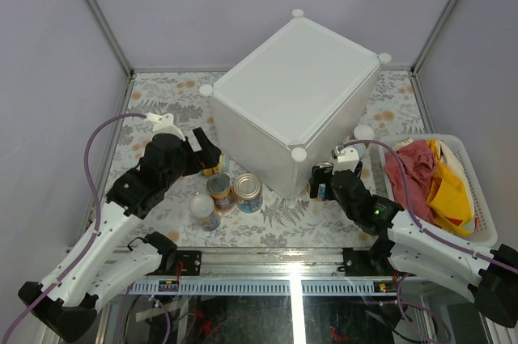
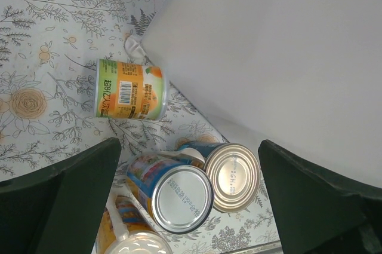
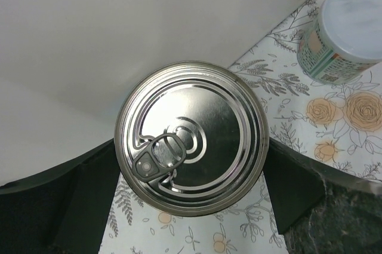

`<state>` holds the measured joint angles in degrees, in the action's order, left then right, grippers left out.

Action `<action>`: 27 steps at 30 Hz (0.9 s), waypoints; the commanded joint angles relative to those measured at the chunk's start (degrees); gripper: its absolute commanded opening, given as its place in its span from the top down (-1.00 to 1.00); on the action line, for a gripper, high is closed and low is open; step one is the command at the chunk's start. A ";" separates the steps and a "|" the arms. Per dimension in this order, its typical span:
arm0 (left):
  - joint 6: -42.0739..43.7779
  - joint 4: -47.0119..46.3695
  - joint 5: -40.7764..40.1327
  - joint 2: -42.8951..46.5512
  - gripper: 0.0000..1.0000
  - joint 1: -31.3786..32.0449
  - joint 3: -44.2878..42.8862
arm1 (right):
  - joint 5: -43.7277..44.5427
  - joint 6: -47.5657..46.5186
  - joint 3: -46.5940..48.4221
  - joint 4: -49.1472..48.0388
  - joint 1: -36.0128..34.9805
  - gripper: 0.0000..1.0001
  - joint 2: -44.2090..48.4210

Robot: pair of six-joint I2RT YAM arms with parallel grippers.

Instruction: Place and organize the canned foods onto the counter

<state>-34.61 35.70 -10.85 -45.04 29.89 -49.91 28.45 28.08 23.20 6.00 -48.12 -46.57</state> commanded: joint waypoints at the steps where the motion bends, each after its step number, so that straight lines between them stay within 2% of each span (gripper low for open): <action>1: 1.48 0.85 0.52 1.32 -0.99 -0.22 -1.20 | 1.41 -2.81 -4.91 -11.00 -0.27 -0.99 1.92; 6: 1.39 1.26 0.19 2.52 -1.00 -0.20 -0.53 | 1.90 -3.98 -7.43 -14.77 -0.30 -0.66 1.95; 7: 1.39 1.38 0.06 2.70 -1.00 -0.27 -0.47 | 1.26 -3.87 -7.91 -15.26 -0.30 -0.53 1.82; 9: 1.39 1.71 -0.08 3.11 -1.00 -0.27 -0.38 | 0.00 -3.21 -9.20 -16.69 -0.30 -0.09 2.50; 13: 1.22 2.18 -0.82 4.13 -1.00 -0.31 -0.29 | -0.84 -3.65 -11.14 -18.36 -0.26 0.57 5.01; 17: 0.74 2.18 -0.84 4.59 -1.00 -0.26 0.01 | -0.41 -4.68 -10.14 -15.94 -0.29 0.97 5.51; 21: 0.28 2.13 -0.66 4.90 -1.00 -0.26 0.27 | -0.69 -5.03 -9.56 -12.92 -0.27 1.00 7.39; 27: 0.07 2.13 -1.13 5.46 -1.00 -0.27 0.50 | 1.16 -5.32 -8.45 -7.68 -0.27 1.00 15.25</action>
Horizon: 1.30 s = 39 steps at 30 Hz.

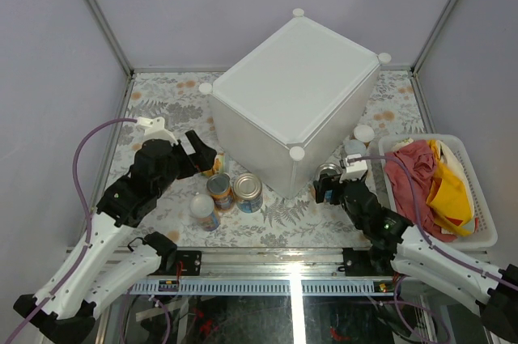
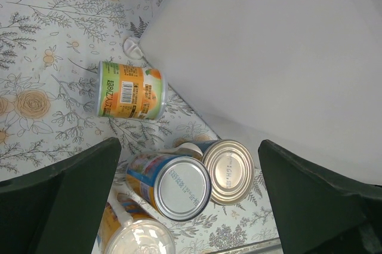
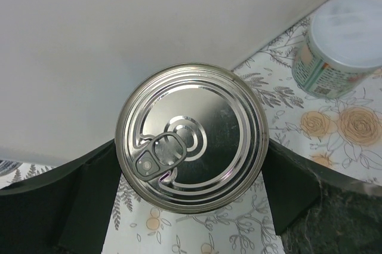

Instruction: Place and organize the canned foods onto the counter

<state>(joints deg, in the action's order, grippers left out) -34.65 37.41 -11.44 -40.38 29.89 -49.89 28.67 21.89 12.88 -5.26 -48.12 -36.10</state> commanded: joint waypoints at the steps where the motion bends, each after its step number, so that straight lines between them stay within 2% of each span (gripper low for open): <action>1: 0.05 0.41 -0.51 0.77 -1.00 -0.25 0.49 | 1.34 0.42 2.69 4.68 -0.24 1.00 5.90; 8: 0.03 0.23 -0.86 0.43 -1.00 -0.23 0.29 | 1.78 -2.51 9.92 11.45 -0.30 1.00 8.71; 18: 0.19 -0.19 -1.23 0.20 -1.00 -0.31 0.29 | 3.17 -5.69 22.06 17.41 -0.29 1.00 7.39; 39: 1.16 -0.63 -1.38 -0.13 -1.00 -0.27 -0.30 | 7.52 -13.03 55.10 29.60 -0.24 1.00 -2.18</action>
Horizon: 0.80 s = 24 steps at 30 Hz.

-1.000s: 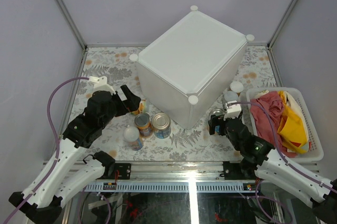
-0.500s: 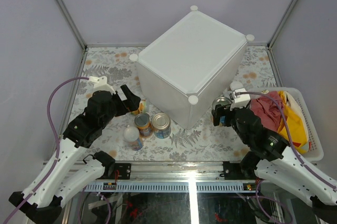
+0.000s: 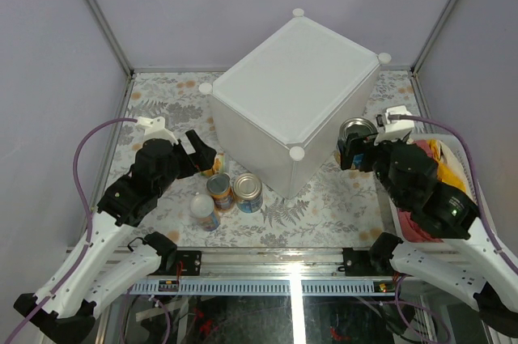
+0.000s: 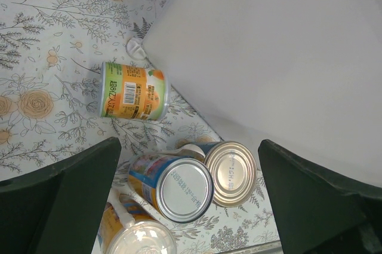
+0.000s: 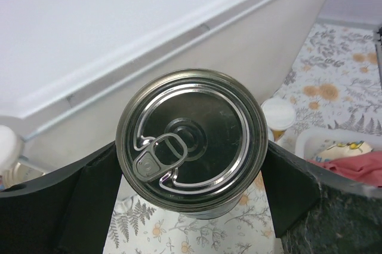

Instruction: Place and organize the canned foods onto the counter

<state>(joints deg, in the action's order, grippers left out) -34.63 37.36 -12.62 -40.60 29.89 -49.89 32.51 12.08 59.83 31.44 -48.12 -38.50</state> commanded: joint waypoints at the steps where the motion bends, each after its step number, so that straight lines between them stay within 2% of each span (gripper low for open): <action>1: 1.21 -0.59 -0.18 0.08 -1.00 -0.26 -0.37 | 3.92 -3.70 9.11 -7.14 -0.28 1.00 -0.14; 13: 2.00 -1.77 0.90 -0.26 -1.00 -0.24 -0.45 | 5.77 -11.46 19.39 -13.21 -0.26 1.00 -7.90; 24: 2.85 -2.50 1.71 -0.18 -1.00 -0.28 -0.56 | 7.96 -19.16 25.38 -22.70 -0.22 1.00 -15.25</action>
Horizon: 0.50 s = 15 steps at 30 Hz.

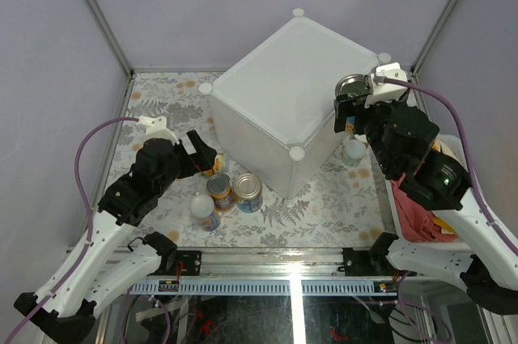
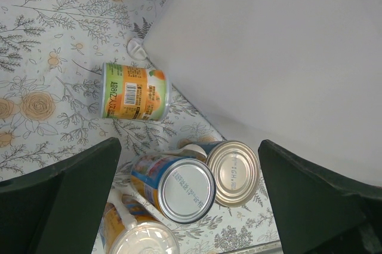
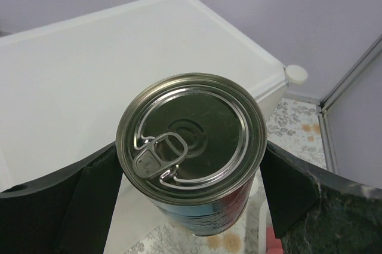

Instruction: Place and organize the canned foods onto the counter

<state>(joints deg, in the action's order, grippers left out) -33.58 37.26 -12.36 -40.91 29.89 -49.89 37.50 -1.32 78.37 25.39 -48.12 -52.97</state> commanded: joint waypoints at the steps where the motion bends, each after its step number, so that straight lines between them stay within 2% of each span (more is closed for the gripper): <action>1: 1.89 -2.44 1.52 0.12 -1.00 -0.26 -0.54 | 3.06 -6.22 7.21 -17.51 -0.22 1.00 -1.54; 7: 2.37 -2.80 1.90 0.08 -1.00 -0.28 -0.26 | 1.86 -8.24 10.85 -21.89 1.86 1.00 -7.20; 15: 3.40 -3.00 1.74 0.60 -1.00 -0.25 -0.14 | -12.00 -0.07 15.51 -23.79 16.40 1.00 -15.21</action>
<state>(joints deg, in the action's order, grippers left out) -32.25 36.86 -11.49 -40.88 29.89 -49.89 31.92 -3.88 87.44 15.40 -36.69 -66.81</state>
